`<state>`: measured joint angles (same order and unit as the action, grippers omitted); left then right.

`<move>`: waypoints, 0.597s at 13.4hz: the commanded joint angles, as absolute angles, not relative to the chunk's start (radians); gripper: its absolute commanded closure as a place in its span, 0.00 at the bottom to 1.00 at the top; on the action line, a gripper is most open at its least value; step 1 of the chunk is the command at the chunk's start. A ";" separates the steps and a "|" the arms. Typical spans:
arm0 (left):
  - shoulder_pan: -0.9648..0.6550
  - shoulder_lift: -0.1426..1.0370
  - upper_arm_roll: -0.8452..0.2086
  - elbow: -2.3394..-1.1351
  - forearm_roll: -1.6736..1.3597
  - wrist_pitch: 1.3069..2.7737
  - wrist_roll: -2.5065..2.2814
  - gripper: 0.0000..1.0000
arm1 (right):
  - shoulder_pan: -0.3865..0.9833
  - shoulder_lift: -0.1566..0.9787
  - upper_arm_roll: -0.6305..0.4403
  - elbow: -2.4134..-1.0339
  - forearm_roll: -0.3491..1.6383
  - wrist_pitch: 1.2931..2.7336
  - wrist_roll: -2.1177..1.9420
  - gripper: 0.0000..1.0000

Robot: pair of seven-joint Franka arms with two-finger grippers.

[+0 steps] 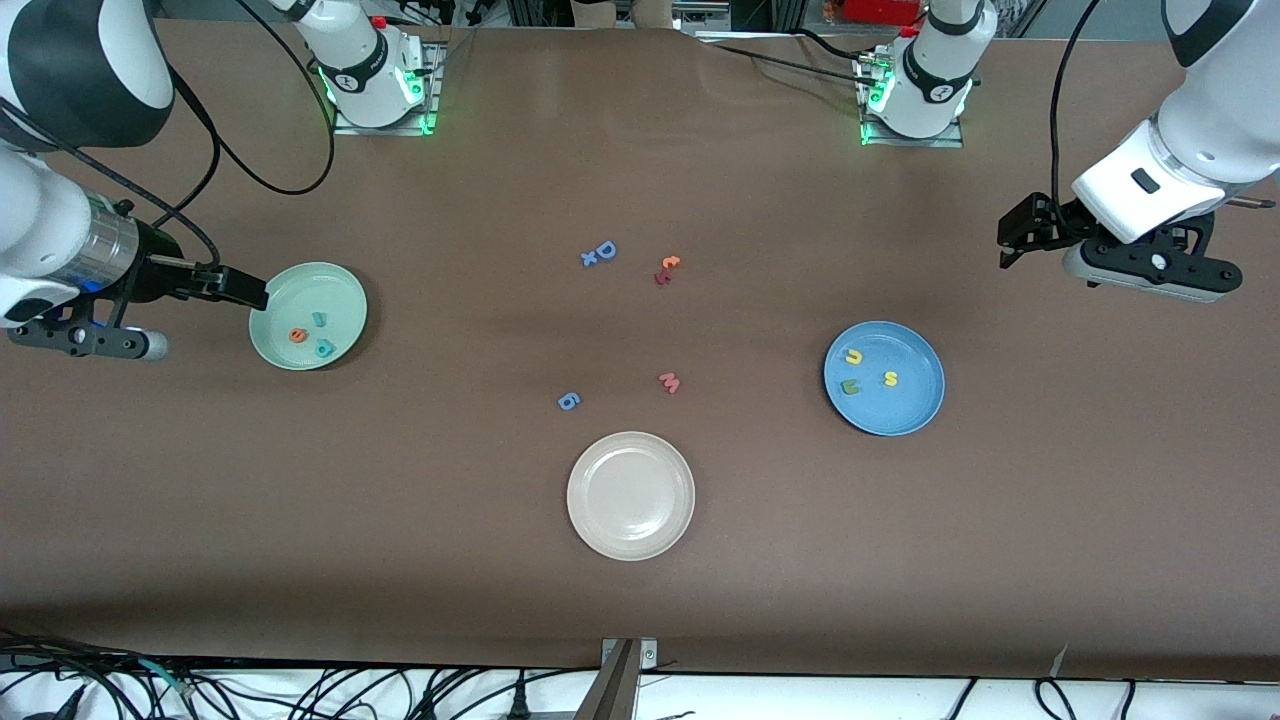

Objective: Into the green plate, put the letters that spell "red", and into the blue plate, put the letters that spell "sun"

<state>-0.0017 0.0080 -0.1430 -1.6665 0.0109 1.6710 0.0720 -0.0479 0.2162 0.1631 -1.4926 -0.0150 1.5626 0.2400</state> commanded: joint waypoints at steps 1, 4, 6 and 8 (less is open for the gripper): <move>0.000 0.020 -0.143 -1.638 -0.009 1.657 0.095 0.00 | -0.043 0.206 0.161 -1.497 -0.029 1.566 0.255 0.01; 0.002 0.020 -0.143 -1.638 -0.009 1.657 0.095 0.00 | -0.043 0.204 0.161 -1.503 -0.028 1.568 0.255 0.01; 0.003 0.020 -0.143 -1.638 -0.009 1.657 0.094 0.00 | -0.043 0.203 0.161 -1.503 -0.028 1.568 0.255 0.01; 0.003 0.020 -0.143 -1.638 -0.009 1.657 0.094 0.00 | -0.043 0.202 0.161 -1.503 -0.028 1.569 0.255 0.01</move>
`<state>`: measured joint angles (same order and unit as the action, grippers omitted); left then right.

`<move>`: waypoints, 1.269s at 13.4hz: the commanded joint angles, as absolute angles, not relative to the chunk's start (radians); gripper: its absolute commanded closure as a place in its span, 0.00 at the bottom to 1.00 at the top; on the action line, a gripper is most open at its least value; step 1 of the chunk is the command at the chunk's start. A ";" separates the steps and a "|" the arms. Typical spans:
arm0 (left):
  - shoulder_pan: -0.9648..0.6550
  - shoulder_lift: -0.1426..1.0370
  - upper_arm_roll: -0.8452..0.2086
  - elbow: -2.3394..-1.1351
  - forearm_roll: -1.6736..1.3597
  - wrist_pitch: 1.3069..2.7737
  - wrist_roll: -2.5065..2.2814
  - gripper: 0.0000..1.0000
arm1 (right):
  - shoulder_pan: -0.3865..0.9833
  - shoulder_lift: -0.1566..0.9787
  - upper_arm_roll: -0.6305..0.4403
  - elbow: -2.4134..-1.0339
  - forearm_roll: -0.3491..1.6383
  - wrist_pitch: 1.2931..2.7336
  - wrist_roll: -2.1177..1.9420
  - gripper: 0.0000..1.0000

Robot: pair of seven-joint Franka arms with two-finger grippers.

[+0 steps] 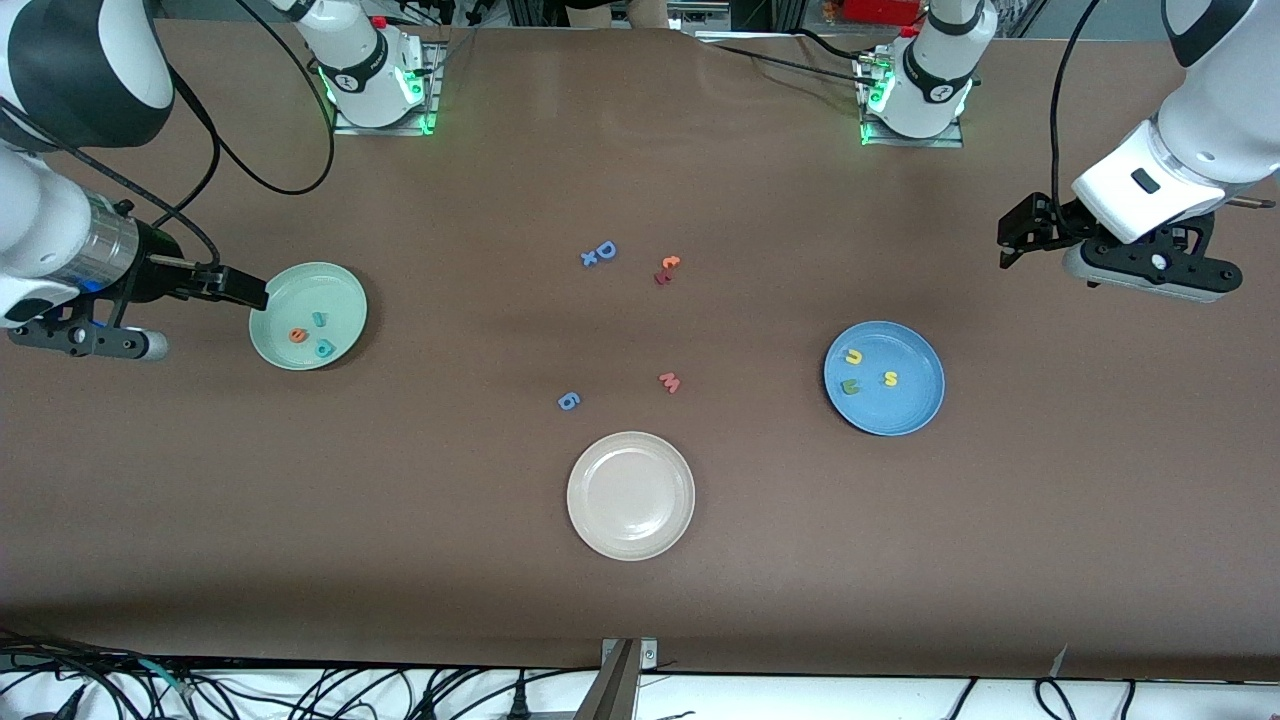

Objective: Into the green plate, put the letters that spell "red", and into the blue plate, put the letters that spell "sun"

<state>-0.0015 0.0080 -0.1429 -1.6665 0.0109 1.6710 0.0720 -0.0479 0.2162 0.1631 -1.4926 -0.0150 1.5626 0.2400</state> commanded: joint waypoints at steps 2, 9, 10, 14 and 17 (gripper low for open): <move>0.005 0.020 -0.143 -1.638 -0.009 1.657 0.095 0.00 | -0.043 0.202 0.161 -1.503 -0.028 1.571 0.255 0.01; 0.003 0.020 -0.143 -1.638 -0.009 1.657 0.094 0.00 | -0.043 0.201 0.161 -1.512 -0.026 1.585 0.255 0.00; 0.003 0.020 -0.143 -1.638 -0.009 1.657 0.094 0.00 | -0.044 0.201 0.161 -1.513 -0.026 1.586 0.255 0.00; 0.005 0.020 -0.143 -1.638 -0.009 1.657 0.095 0.00 | -0.044 0.199 0.161 -1.514 -0.021 1.594 0.255 0.01; 0.005 0.020 -0.143 -1.638 -0.009 1.657 0.095 0.00 | -0.044 0.198 0.161 -1.522 -0.020 1.600 0.253 0.01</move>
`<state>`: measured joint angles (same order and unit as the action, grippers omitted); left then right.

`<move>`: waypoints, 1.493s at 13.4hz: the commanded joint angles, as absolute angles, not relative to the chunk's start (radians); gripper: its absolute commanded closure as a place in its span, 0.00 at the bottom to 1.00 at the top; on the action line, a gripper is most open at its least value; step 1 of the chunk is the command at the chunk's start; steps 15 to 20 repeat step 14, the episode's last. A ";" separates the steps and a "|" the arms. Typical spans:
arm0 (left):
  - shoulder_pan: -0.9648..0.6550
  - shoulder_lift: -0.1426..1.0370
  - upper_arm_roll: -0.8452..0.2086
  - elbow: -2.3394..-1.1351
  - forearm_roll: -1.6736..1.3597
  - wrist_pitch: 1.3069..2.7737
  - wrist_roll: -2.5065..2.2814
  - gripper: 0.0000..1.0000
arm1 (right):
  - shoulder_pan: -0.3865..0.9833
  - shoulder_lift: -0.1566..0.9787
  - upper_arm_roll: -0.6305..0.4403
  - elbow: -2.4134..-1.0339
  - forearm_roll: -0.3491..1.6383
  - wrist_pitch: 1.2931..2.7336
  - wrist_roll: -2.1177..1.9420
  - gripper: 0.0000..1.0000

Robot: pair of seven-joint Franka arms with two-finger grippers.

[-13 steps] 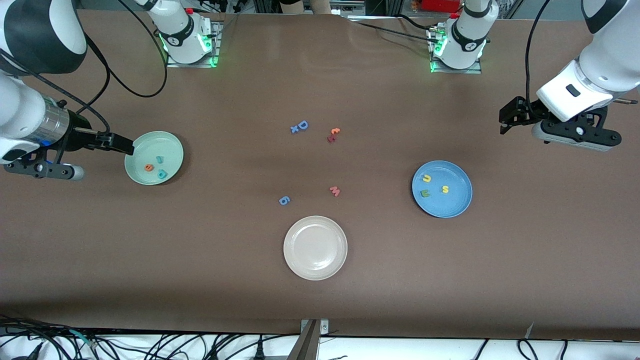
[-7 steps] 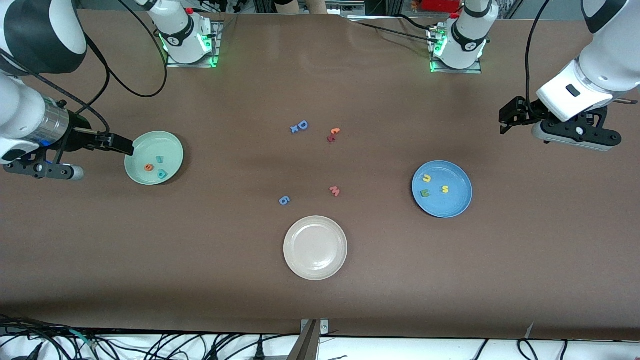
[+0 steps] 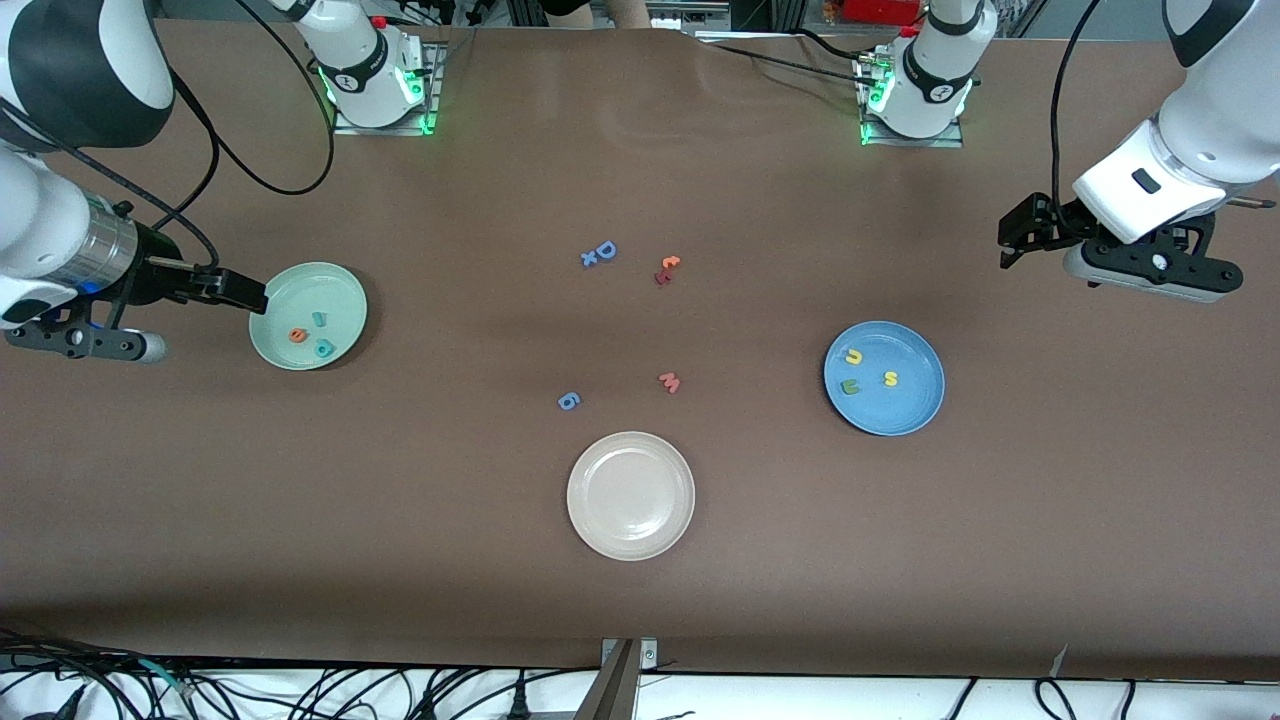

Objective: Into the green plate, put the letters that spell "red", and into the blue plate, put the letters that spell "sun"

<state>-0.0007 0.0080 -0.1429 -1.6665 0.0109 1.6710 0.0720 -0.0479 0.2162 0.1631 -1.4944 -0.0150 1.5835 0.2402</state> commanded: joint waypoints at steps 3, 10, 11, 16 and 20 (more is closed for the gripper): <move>0.005 0.020 -0.143 -1.638 -0.011 1.657 0.095 0.00 | -0.044 0.193 0.161 -1.529 -0.018 1.608 0.253 0.01; 0.009 0.020 -0.143 -1.638 -0.011 1.657 0.095 0.00 | -0.044 0.192 0.160 -1.531 -0.017 1.611 0.252 0.01; 0.009 0.020 -0.143 -1.638 -0.011 1.657 0.095 0.00 | -0.044 0.192 0.160 -1.526 -0.018 1.609 0.250 0.00; 0.011 0.020 -0.141 -1.638 -0.011 1.657 0.095 0.00 | -0.044 0.196 0.160 -1.516 -0.023 1.614 0.242 0.00; 0.011 0.020 -0.141 -1.638 -0.011 1.657 0.095 0.00 | -0.044 0.196 0.160 -1.516 -0.023 1.614 0.242 0.00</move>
